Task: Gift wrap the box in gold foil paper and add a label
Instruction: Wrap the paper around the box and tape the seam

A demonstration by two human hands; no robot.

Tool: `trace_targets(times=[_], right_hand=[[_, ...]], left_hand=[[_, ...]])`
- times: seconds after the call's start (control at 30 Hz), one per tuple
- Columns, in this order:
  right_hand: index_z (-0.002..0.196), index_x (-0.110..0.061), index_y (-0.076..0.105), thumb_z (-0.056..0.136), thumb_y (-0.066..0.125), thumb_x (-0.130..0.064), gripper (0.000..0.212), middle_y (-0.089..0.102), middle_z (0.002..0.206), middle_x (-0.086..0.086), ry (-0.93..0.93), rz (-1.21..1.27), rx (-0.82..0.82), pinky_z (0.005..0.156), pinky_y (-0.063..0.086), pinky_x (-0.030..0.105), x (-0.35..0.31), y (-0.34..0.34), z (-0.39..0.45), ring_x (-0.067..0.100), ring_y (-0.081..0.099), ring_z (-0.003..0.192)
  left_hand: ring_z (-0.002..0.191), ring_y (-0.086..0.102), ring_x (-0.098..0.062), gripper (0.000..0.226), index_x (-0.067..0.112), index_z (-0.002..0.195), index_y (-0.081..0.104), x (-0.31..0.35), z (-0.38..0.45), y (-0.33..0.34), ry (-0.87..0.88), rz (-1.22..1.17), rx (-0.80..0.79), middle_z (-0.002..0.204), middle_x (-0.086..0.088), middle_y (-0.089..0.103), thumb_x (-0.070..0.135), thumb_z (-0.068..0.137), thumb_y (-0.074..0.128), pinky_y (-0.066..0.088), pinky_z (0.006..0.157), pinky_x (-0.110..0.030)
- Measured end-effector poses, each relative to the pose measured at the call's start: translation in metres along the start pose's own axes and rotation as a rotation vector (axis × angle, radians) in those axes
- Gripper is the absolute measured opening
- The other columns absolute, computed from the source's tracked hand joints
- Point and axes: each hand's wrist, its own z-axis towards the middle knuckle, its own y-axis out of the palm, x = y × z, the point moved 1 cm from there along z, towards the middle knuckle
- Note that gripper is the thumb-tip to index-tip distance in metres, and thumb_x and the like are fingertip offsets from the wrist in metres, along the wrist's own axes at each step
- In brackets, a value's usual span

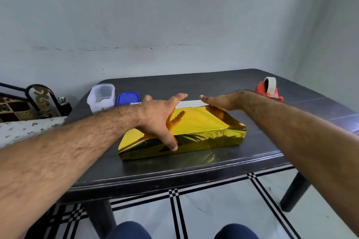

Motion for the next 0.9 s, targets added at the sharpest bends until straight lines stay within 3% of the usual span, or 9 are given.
trace_targets(times=[0.1,0.2,0.3,0.4,0.47,0.6,0.73,0.8,0.9], right_hand=[[0.116,-0.017,0.066,0.093,0.018,-0.088,0.089,0.062,0.114,0.008,-0.06,-0.082,-0.019,0.126,0.022,0.057,-0.003,-0.001,0.008,0.028,0.055,0.118],[0.122,-0.023,0.076,0.097,0.011,-0.084,0.092,0.068,0.133,0.003,-0.203,-0.036,0.083,0.126,0.025,0.058,-0.009,-0.013,0.013,0.022,0.058,0.129],[0.111,-0.027,0.08,0.108,0.03,-0.067,0.065,0.074,0.118,-0.008,-0.366,0.103,0.232,0.119,0.041,0.048,-0.016,-0.03,0.016,0.012,0.067,0.114],[0.128,-0.022,0.074,0.108,0.049,-0.051,0.043,0.068,0.131,-0.007,-0.387,-0.044,0.349,0.112,0.045,0.039,-0.02,-0.04,0.028,0.015,0.061,0.12],[0.137,-0.021,0.068,0.108,0.054,-0.045,0.04,0.066,0.137,-0.001,-0.38,-0.147,0.365,0.111,0.046,0.039,-0.023,-0.04,0.043,0.02,0.06,0.125],[0.136,-0.023,0.068,0.108,0.052,-0.025,0.032,0.067,0.139,0.001,-0.345,-0.202,0.27,0.107,0.05,0.037,-0.029,-0.029,0.071,0.021,0.063,0.121],[0.141,-0.022,0.062,0.104,0.054,-0.01,0.04,0.063,0.141,-0.001,-0.324,-0.241,0.104,0.099,0.051,0.033,-0.034,-0.014,0.09,0.018,0.063,0.118],[0.133,-0.026,0.065,0.099,0.063,-0.012,0.037,0.069,0.126,0.001,-0.321,-0.278,0.049,0.096,0.057,0.037,-0.032,-0.011,0.106,0.018,0.069,0.109],[0.139,-0.016,0.059,0.097,0.072,-0.018,0.044,0.065,0.119,-0.002,-0.332,-0.266,0.073,0.096,0.058,0.04,-0.033,-0.013,0.115,0.021,0.068,0.107]], left_hand=[[0.142,0.045,-0.029,0.151,0.051,0.156,-0.022,0.0,0.001,-0.002,0.009,-0.003,-0.035,0.165,0.005,0.038,0.087,0.052,0.081,0.019,0.121,-0.055],[0.147,0.043,-0.024,0.137,0.051,0.159,-0.018,-0.015,0.005,-0.008,0.018,-0.348,-0.06,0.165,0.006,0.039,0.094,0.061,0.066,0.027,0.125,-0.056],[0.144,0.048,-0.024,0.096,0.05,0.163,0.002,-0.046,0.026,-0.012,-0.114,-0.777,0.14,0.161,-0.005,0.045,0.081,0.088,0.053,0.032,0.123,-0.052],[0.129,0.059,-0.024,0.084,0.044,0.164,0.007,-0.075,0.053,-0.011,-0.282,-0.684,0.239,0.146,-0.01,0.059,0.047,0.1,0.063,0.044,0.114,-0.048],[0.12,0.063,-0.022,0.09,0.04,0.166,0.003,-0.085,0.07,-0.008,-0.295,-0.562,0.184,0.141,-0.008,0.062,0.024,0.101,0.063,0.051,0.107,-0.044],[0.107,0.071,-0.024,0.104,0.041,0.163,-0.012,-0.105,0.105,0.003,-0.316,-0.376,0.021,0.148,-0.015,0.059,0.001,0.097,0.058,0.061,0.094,-0.046],[0.091,0.079,-0.026,0.111,0.038,0.162,-0.019,-0.121,0.125,0.011,-0.365,-0.376,-0.078,0.136,-0.018,0.066,-0.001,0.094,0.061,0.065,0.084,-0.05],[0.091,0.076,-0.024,0.121,0.039,0.162,-0.015,-0.127,0.133,0.014,-0.372,-0.334,-0.069,0.133,-0.016,0.066,0.005,0.089,0.075,0.066,0.083,-0.047],[0.099,0.072,-0.026,0.128,0.041,0.163,-0.008,-0.133,0.139,0.02,-0.368,-0.307,-0.036,0.132,-0.015,0.063,0.013,0.081,0.086,0.066,0.079,-0.045]])
